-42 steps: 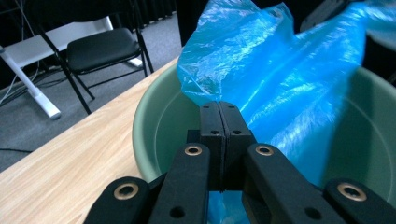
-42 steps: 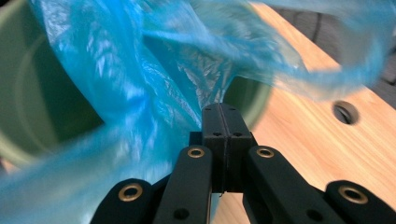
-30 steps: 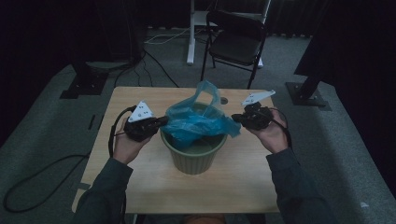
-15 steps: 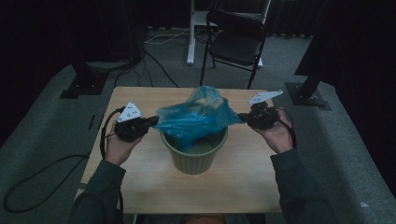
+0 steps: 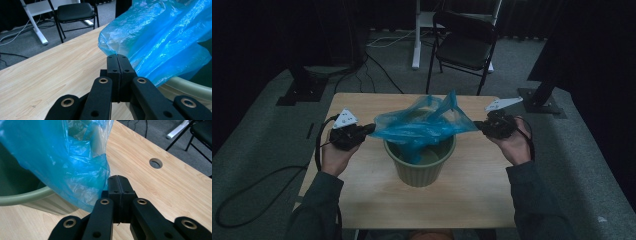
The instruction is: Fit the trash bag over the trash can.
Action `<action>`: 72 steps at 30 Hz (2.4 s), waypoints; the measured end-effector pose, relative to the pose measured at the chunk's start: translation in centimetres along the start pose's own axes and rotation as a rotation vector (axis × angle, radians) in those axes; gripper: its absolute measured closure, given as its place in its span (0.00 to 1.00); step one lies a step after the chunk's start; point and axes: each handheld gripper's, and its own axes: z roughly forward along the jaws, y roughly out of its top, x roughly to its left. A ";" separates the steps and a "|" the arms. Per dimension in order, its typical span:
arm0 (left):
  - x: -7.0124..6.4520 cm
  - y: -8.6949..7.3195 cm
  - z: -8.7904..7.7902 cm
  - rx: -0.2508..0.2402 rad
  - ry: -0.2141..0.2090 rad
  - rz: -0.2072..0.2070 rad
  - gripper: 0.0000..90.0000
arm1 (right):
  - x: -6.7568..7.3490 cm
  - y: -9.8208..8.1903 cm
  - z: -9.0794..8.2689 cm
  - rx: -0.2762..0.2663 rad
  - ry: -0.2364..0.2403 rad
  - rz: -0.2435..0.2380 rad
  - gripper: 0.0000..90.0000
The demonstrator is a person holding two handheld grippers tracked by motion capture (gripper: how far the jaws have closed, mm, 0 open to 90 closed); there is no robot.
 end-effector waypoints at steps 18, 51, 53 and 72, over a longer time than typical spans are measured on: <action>-1.3 2.4 -1.0 -0.073 -0.054 0.014 0.69 | 1.5 0.5 0.7 -0.017 0.092 -0.047 1.00; -4.8 4.9 -0.7 -0.109 -0.204 0.100 0.51 | 2.4 1.1 1.5 -0.004 0.116 -0.067 1.00; -5.2 4.8 -0.5 -0.105 -0.223 0.108 0.49 | 2.4 1.2 1.5 -0.004 0.116 -0.067 1.00; -7.1 1.3 0.4 0.001 -0.194 0.168 1.00 | 2.4 0.0 1.5 0.010 0.127 -0.060 1.00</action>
